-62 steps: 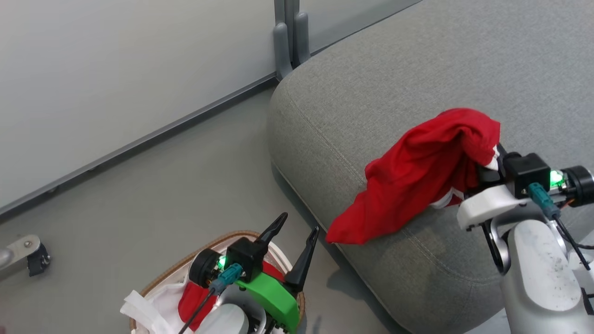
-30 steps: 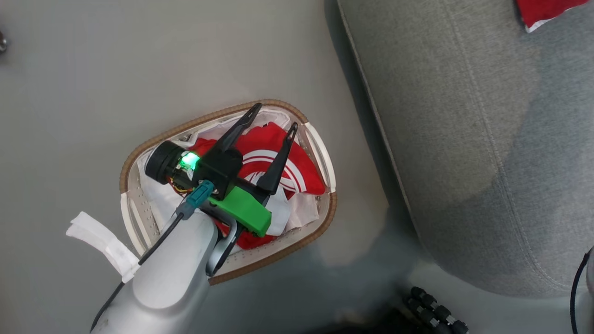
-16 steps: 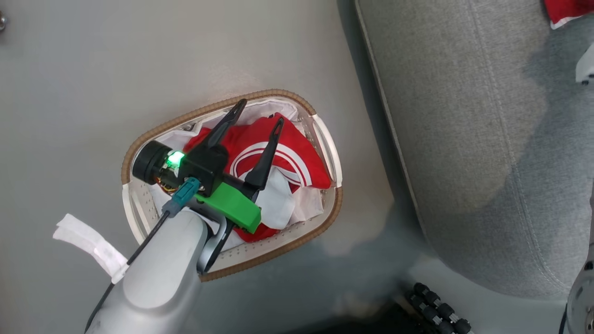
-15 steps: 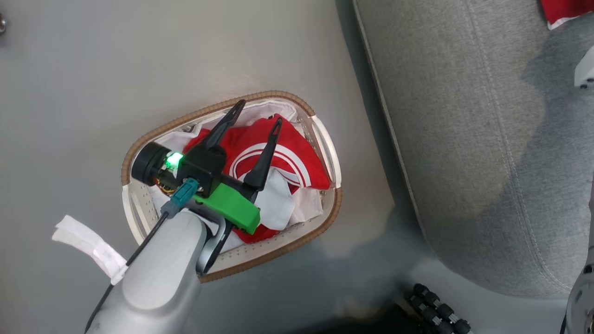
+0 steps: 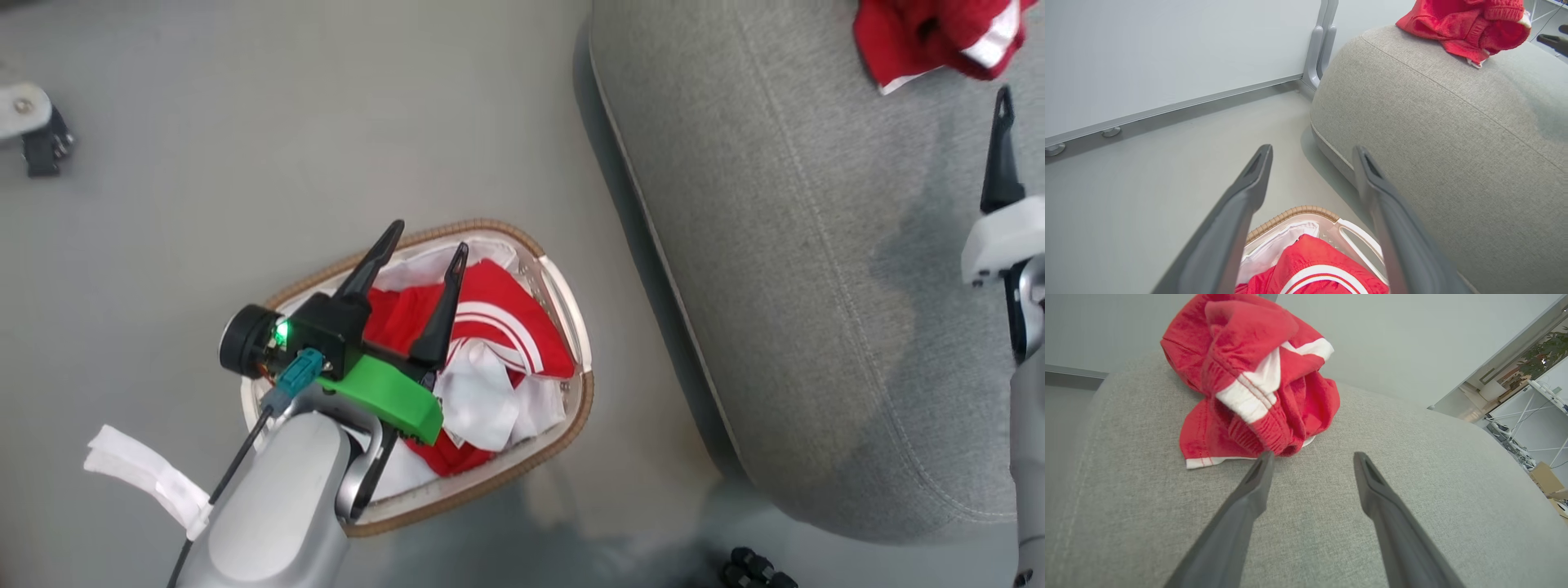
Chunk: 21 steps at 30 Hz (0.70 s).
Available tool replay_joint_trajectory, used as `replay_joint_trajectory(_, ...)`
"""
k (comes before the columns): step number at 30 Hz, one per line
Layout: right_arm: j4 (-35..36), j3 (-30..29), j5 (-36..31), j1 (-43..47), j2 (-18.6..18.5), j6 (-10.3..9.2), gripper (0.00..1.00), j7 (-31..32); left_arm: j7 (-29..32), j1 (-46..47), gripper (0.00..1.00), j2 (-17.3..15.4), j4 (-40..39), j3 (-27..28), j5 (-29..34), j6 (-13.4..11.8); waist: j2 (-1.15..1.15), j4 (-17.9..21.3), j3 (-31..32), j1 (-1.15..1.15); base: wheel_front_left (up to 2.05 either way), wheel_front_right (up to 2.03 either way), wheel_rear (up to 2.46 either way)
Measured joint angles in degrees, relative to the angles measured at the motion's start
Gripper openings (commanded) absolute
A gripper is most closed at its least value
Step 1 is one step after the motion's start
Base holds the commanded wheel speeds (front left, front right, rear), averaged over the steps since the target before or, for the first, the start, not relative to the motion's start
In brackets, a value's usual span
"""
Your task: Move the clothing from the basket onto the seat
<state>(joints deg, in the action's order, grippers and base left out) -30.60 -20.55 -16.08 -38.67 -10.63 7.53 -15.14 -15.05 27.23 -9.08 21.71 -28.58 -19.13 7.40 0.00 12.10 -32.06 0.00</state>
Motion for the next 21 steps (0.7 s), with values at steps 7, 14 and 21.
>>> replay_joint_trajectory(7,-0.8,2.7,0.4,3.0,-2.4,0.00,1.00,0.0,0.0,-4.4,1.00,1.7,0.2,2.8,-1.1,0.0,0.00,-0.9,6.8,0.00,0.00,0.00,0.00)
replay_joint_trajectory(14,0.4,7.7,2.0,4.5,-2.5,0.00,1.00,0.0,0.0,-10.4,1.00,2.8,0.2,8.3,-1.3,0.0,0.00,-2.5,14.5,0.00,0.00,0.00,0.00)
replay_joint_trajectory(21,3.2,12.0,4.6,7.1,0.9,0.00,1.00,0.0,0.0,-16.6,1.00,3.9,0.1,15.1,-1.0,0.0,0.00,-4.6,21.6,0.00,0.00,0.00,0.00)
